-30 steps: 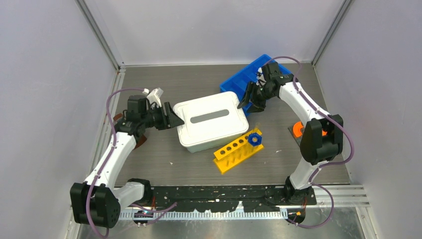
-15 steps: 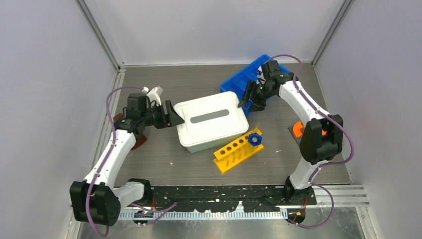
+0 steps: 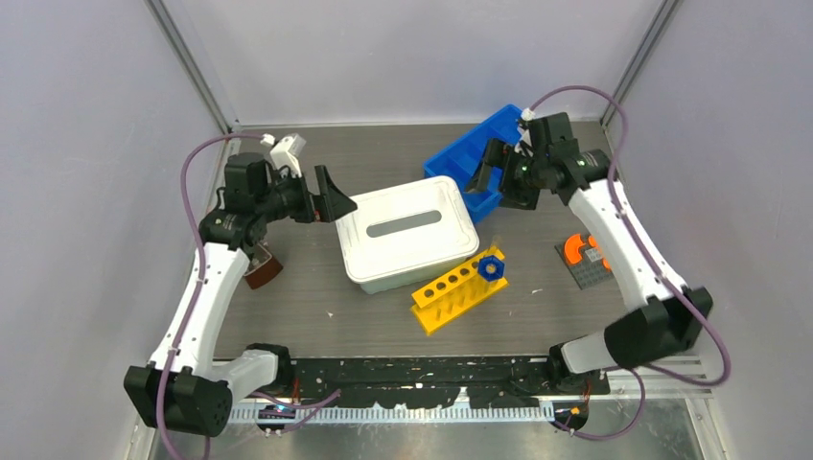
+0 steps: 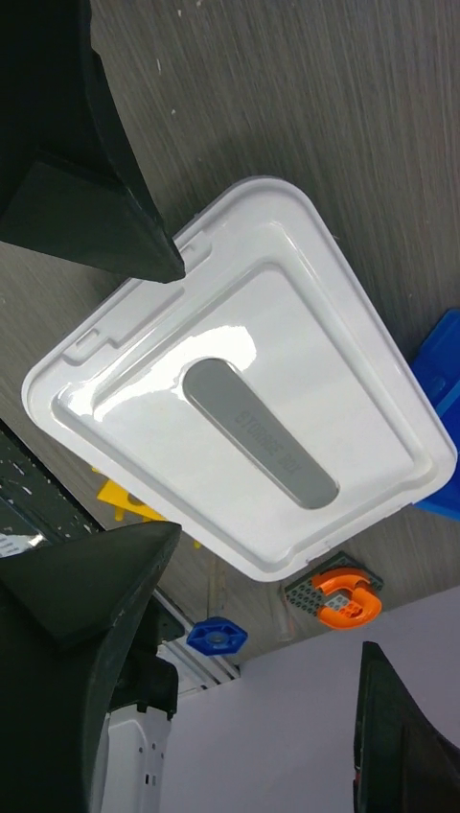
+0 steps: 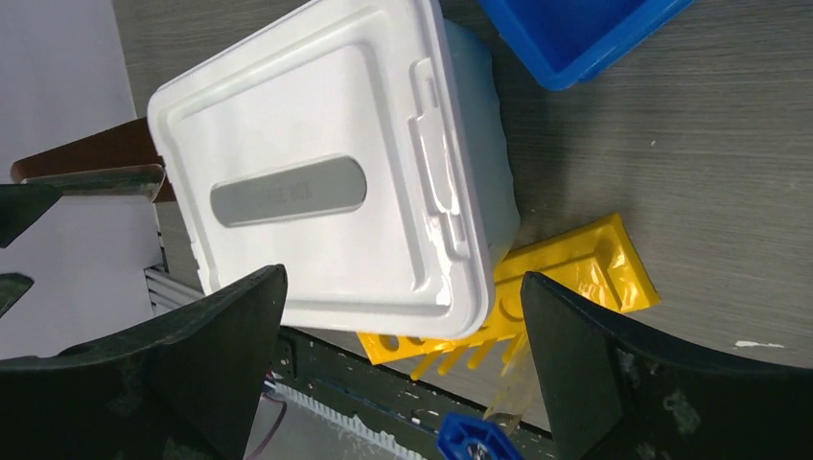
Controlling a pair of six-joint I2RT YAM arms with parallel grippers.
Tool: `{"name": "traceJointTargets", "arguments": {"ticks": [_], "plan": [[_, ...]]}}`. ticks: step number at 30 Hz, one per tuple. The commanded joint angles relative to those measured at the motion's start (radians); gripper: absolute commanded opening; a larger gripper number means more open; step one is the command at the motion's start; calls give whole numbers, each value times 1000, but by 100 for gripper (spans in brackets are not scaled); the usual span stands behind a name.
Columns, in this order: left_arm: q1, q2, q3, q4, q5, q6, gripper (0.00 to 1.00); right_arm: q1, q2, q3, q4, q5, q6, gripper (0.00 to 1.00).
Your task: Organize the chemistry lab equipment
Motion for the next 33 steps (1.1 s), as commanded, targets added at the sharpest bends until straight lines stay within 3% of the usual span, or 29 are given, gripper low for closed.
{"name": "traceJointTargets", "arguments": {"ticks": [1,5,9,15,21,33], "plan": [[-3,-80,-17,43,76,-18,100,6,-180,-56,22,66,-9,100],[-5,-146,-67,94,92,-66,100,6,-354,-148,92,73,6,100],[-12,-203,-112,100,106,-90,100,6,-579,-259,138,190,71,100],[-15,-314,-172,100,101,-111,100,6,-757,-345,129,224,83,100],[-16,-393,-193,45,66,-106,100,5,-851,-439,171,74,130,100],[-15,-453,-206,11,21,-103,100,6,-913,-464,151,71,132,100]]}}
